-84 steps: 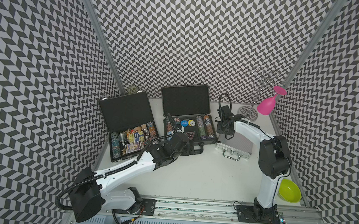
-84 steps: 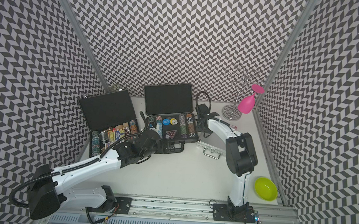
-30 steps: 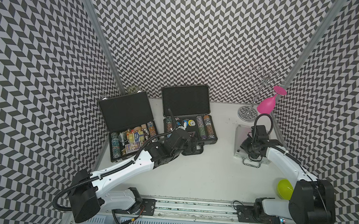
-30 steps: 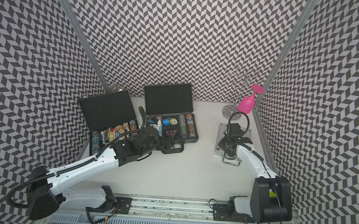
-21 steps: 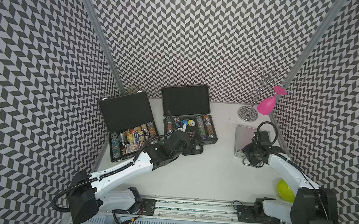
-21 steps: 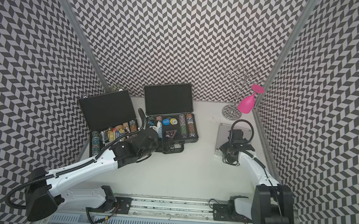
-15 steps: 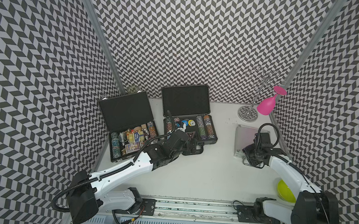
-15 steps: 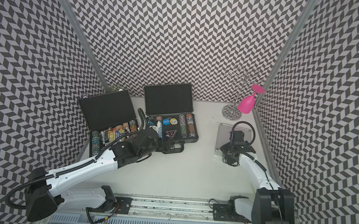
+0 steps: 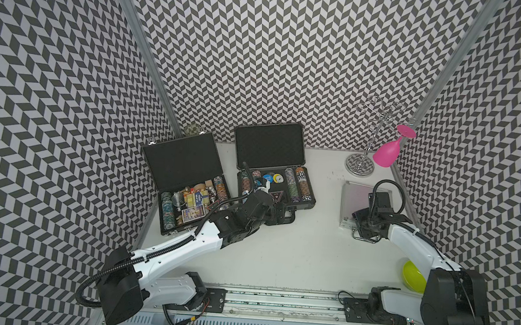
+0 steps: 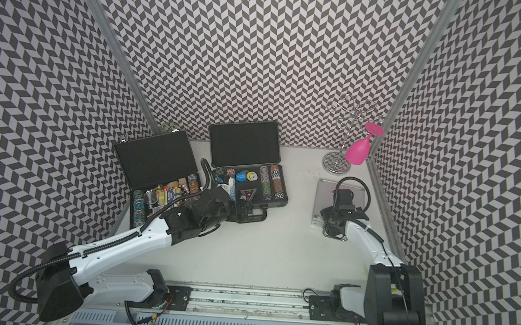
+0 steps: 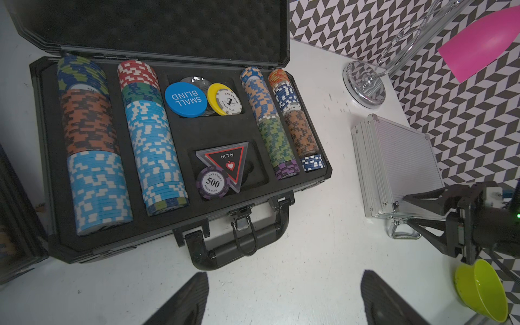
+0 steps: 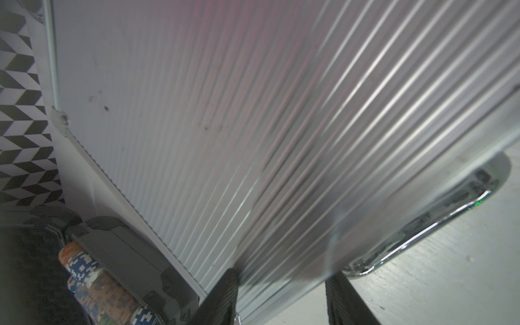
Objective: Close the poker set cases
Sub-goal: Move the poker set case to the center of the board.
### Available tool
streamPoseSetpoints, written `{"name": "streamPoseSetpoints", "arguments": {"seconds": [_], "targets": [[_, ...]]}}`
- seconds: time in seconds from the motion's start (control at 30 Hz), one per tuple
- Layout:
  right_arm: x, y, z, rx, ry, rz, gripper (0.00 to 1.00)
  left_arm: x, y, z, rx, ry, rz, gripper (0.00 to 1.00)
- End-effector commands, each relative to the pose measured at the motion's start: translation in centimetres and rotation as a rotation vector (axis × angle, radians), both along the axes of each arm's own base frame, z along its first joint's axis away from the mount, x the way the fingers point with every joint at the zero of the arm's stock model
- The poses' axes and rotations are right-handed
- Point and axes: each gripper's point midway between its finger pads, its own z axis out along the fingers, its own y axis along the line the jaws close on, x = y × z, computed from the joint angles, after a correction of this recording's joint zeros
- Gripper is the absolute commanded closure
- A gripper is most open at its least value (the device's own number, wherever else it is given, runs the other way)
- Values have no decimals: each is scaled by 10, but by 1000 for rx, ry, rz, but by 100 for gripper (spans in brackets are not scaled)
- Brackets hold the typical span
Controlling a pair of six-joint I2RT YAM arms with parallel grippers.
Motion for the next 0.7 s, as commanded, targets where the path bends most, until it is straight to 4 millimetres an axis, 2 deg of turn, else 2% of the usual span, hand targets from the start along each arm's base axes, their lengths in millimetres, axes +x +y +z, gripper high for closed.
{"name": "streamPoseSetpoints", "arguments": {"seconds": [0.0, 0.1, 0.23, 0.43, 0.67], "targets": [[8, -16, 3, -52, -25, -80, 50, 5, 4, 1, -2, -14, 27, 13], [7, -24, -1, -75, -12, -103, 52, 7, 3, 0, 4, -10, 28, 13], [17, -31, 0, -107, -29, -67, 59, 9, 6, 1, 12, -13, 38, 13], [28, -29, -5, -132, -7, 47, 67, 15, 9, 2, 18, -15, 50, 12], [14, -38, -22, -165, 53, 62, 67, 19, 7, 4, 25, -16, 49, 12]]}}
